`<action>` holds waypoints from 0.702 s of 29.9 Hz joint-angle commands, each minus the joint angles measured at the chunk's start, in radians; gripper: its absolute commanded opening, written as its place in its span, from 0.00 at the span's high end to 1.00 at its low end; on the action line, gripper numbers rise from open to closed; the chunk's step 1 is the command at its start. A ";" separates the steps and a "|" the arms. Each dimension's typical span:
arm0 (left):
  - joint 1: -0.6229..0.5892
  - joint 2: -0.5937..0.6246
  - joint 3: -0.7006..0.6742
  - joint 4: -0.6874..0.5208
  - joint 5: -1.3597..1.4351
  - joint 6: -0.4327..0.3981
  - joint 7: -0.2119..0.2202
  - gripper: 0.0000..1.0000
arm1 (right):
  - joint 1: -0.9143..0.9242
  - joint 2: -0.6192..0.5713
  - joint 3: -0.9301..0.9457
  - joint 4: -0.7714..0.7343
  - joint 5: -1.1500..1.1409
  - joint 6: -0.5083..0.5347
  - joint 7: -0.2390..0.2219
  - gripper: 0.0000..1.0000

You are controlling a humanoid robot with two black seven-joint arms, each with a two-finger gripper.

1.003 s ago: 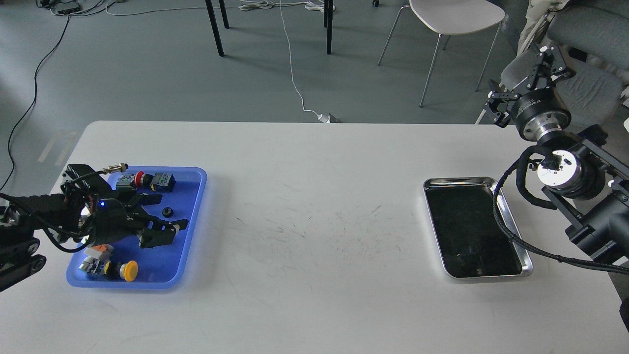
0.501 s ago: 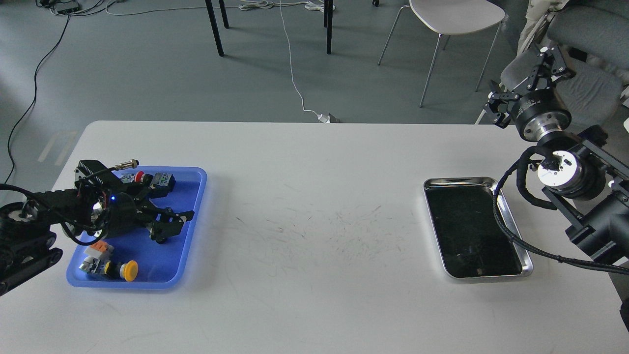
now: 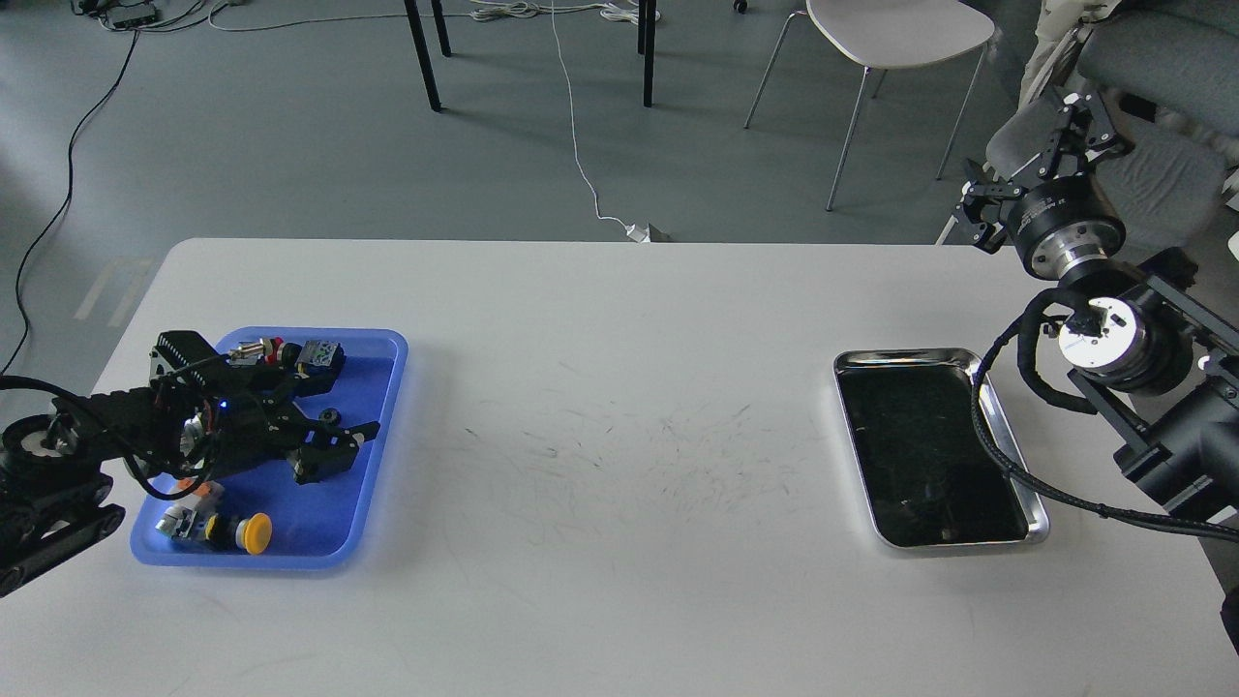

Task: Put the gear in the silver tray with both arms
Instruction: 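Close the left hand around the small black gear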

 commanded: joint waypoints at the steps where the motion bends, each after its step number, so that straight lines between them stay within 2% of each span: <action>1: 0.000 -0.002 0.000 0.020 -0.002 0.002 0.000 0.21 | 0.000 0.004 0.000 0.001 -0.006 0.000 0.000 0.01; 9: -0.001 0.002 0.001 0.021 -0.003 0.006 0.000 0.21 | 0.002 0.007 0.000 -0.001 -0.008 -0.002 0.000 0.01; 21: 0.001 -0.022 0.021 0.027 -0.006 0.026 0.000 0.28 | -0.001 0.005 -0.006 -0.001 -0.008 -0.002 0.000 0.01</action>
